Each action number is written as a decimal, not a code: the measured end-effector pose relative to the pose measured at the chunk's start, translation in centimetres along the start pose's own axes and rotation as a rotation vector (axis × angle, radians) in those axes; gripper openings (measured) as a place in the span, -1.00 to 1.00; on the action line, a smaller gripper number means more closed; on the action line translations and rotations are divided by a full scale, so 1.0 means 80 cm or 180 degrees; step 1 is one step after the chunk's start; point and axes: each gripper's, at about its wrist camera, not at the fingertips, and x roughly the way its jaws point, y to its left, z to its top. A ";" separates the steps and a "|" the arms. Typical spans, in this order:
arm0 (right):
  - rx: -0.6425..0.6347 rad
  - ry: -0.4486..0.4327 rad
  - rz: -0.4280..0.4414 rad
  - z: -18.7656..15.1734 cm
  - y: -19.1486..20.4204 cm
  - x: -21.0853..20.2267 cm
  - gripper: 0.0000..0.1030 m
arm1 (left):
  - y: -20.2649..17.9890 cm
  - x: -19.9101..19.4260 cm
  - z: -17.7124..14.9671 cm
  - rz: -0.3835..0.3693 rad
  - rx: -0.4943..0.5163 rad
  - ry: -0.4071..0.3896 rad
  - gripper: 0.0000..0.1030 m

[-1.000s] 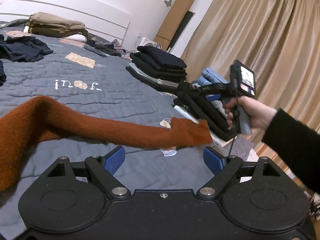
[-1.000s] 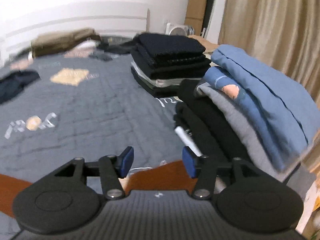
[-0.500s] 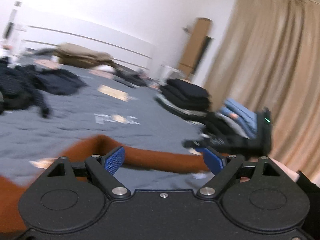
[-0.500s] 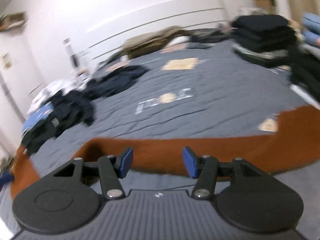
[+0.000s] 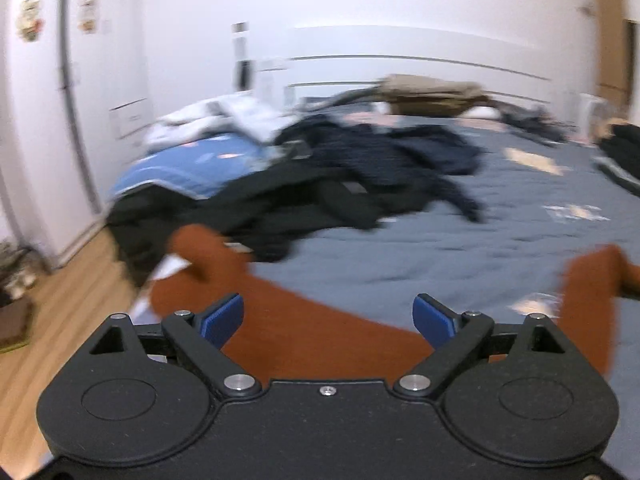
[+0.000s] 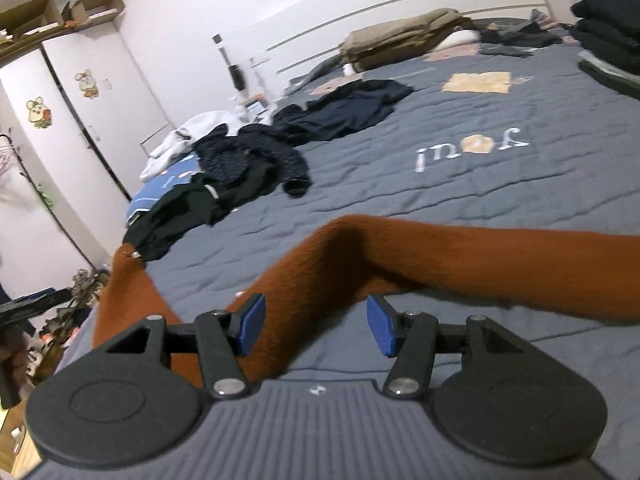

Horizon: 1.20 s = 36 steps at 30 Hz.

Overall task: Fold clothes
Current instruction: 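Stretch the brown garment with the right tool while the left tool hovers open, then grasp the brown garment end with the left tool and lift it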

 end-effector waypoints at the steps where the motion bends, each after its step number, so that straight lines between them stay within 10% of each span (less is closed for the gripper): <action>1: 0.0016 0.0018 0.0026 0.000 0.003 0.003 0.08 | 0.009 0.013 0.003 0.0050 -0.0011 0.0039 0.77; 18: -0.0174 0.0208 0.0818 -0.014 0.096 0.045 0.08 | 0.065 0.176 0.014 0.0397 -0.0214 0.0431 0.69; 22: -0.0186 0.0252 0.0805 -0.018 0.096 0.050 0.08 | 0.081 0.220 0.011 0.0518 -0.0384 0.0722 0.29; 24: -0.0171 0.0287 0.0766 -0.020 0.094 0.054 0.08 | 0.084 0.236 0.004 0.0444 -0.0379 0.0925 -0.50; 26: -0.0155 0.0304 0.0744 -0.021 0.091 0.057 0.08 | 0.082 0.236 0.003 0.0446 -0.0245 0.0933 -0.79; 36: -0.0133 0.0205 0.0696 -0.020 0.084 0.054 0.08 | 0.177 0.133 0.083 0.1403 -0.0971 -0.0465 -0.82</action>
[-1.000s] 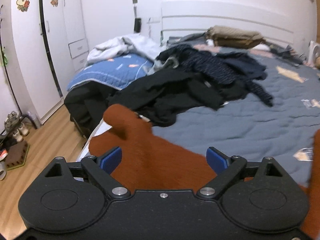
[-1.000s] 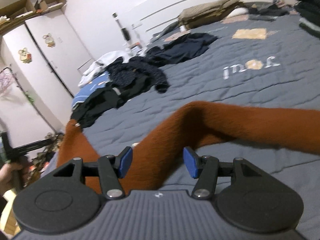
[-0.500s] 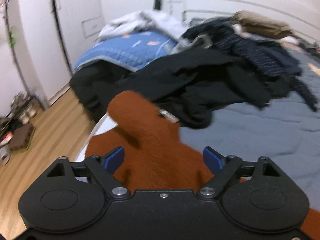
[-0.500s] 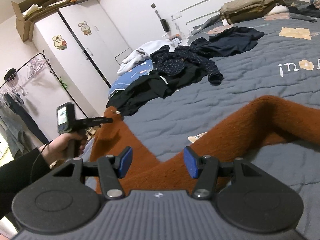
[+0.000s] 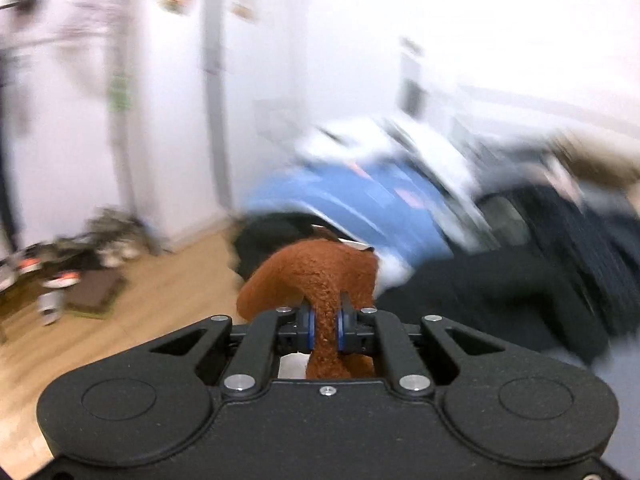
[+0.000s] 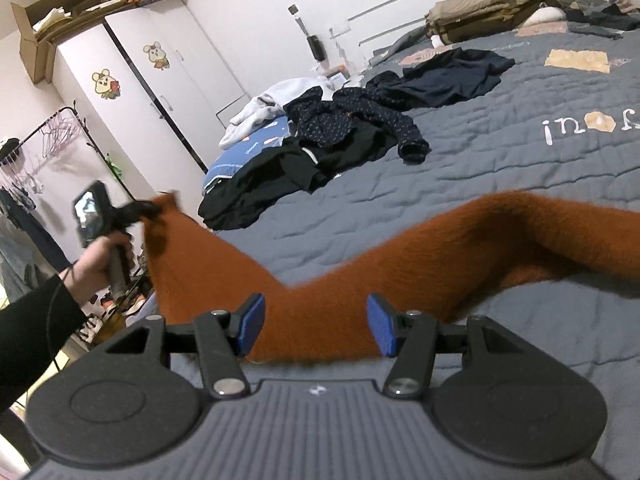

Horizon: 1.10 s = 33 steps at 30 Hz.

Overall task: Fold clothes
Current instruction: 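Grasp the brown garment end with the left tool and lift it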

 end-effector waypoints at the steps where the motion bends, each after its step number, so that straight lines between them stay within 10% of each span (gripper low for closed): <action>1: 0.0003 -0.0012 -0.0011 0.001 -0.001 -0.001 0.08 | 0.007 0.004 0.007 0.0085 -0.0057 0.0003 -0.81; 3: -0.0003 -0.0024 -0.0030 0.001 -0.002 -0.001 0.08 | 0.008 0.019 0.013 0.0237 0.0024 0.0236 -0.73; 7: 0.0014 0.0022 -0.0076 0.001 -0.007 0.004 0.08 | -0.002 0.007 -0.003 0.0143 0.0379 0.0408 0.33; 18: 0.0069 0.0139 -0.0106 -0.009 -0.016 0.008 0.08 | -0.104 -0.201 -0.115 -0.1750 0.1258 0.0541 0.40; 23: 0.0415 0.0129 -0.0019 -0.013 -0.034 0.013 0.08 | -0.132 -0.246 -0.153 -0.2301 0.0322 0.1030 0.40; 33: 0.0669 0.0044 0.0002 -0.013 -0.045 0.006 0.08 | -0.168 -0.217 -0.231 -0.2342 -0.1196 0.1741 0.11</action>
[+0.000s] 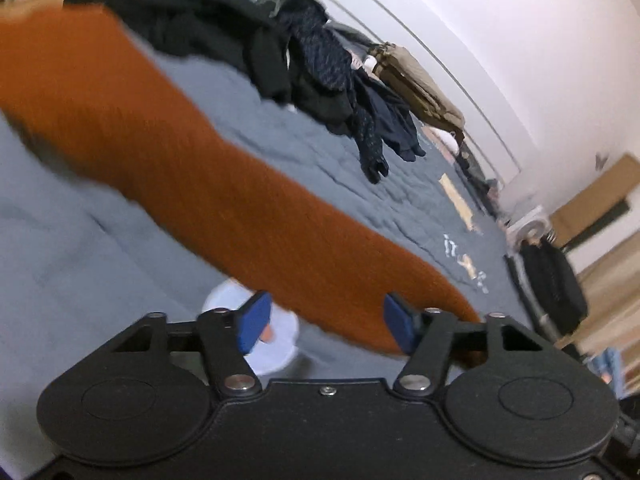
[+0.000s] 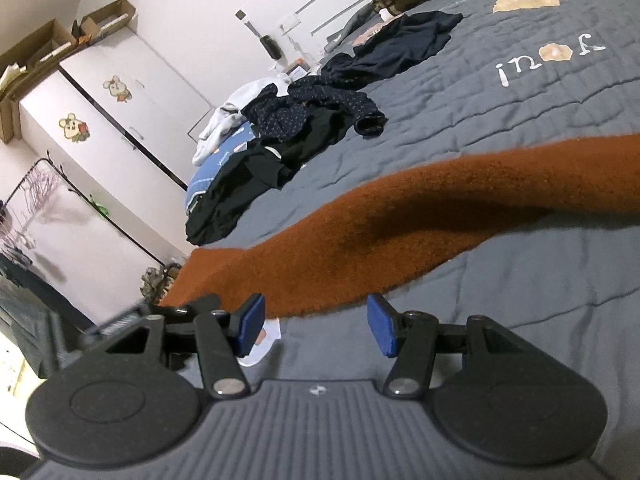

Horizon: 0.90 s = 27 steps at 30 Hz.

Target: Fold clothes

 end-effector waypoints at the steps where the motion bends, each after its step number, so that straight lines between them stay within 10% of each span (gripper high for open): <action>1: 0.0007 -0.0009 0.0009 0.001 0.000 -0.001 0.08 | 0.003 0.006 0.000 -0.0001 -0.0085 0.0013 0.09; 12: 0.0040 -0.0018 0.0032 0.003 -0.004 -0.004 0.08 | 0.028 0.057 -0.021 0.0031 -0.0559 -0.0185 -0.22; 14: 0.0049 0.0004 0.0047 0.002 -0.005 -0.003 0.08 | 0.030 0.056 -0.021 0.0031 -0.0563 -0.0206 -0.77; 16: 0.0049 0.0026 0.0066 0.002 -0.003 -0.003 0.08 | 0.032 0.053 -0.023 0.0028 -0.0535 -0.0202 -0.87; 27: -0.0058 0.0092 0.0174 0.003 0.016 -0.012 0.08 | 0.012 -0.041 -0.057 -0.0122 -0.0343 -0.0204 -0.93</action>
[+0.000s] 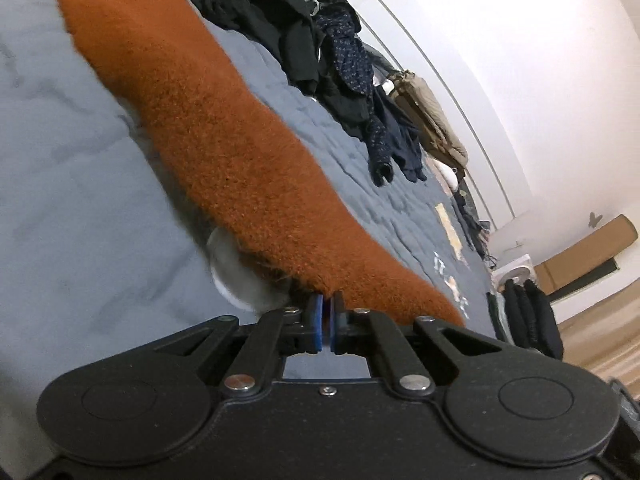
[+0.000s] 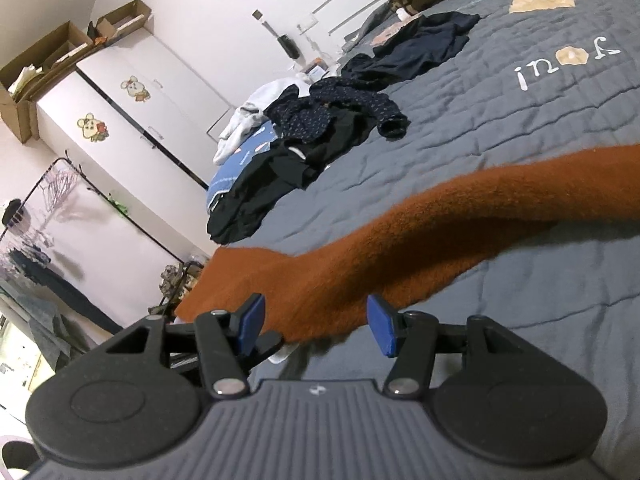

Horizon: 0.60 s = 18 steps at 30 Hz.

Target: Fold clothes

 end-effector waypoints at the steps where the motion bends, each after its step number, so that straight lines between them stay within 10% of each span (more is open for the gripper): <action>1: -0.0018 0.0024 0.0001 0.000 0.003 -0.001 0.08 | -0.002 -0.010 -0.005 -0.0012 0.0029 0.0026 -0.94; 10: -0.0289 0.0242 -0.0094 -0.014 0.022 0.002 0.08 | 0.019 -0.041 -0.037 0.0348 0.0066 0.0364 -0.96; 18: -0.0307 0.0263 -0.0159 -0.026 0.016 0.013 0.08 | 0.025 -0.074 0.014 0.0580 0.0174 -0.0114 -0.52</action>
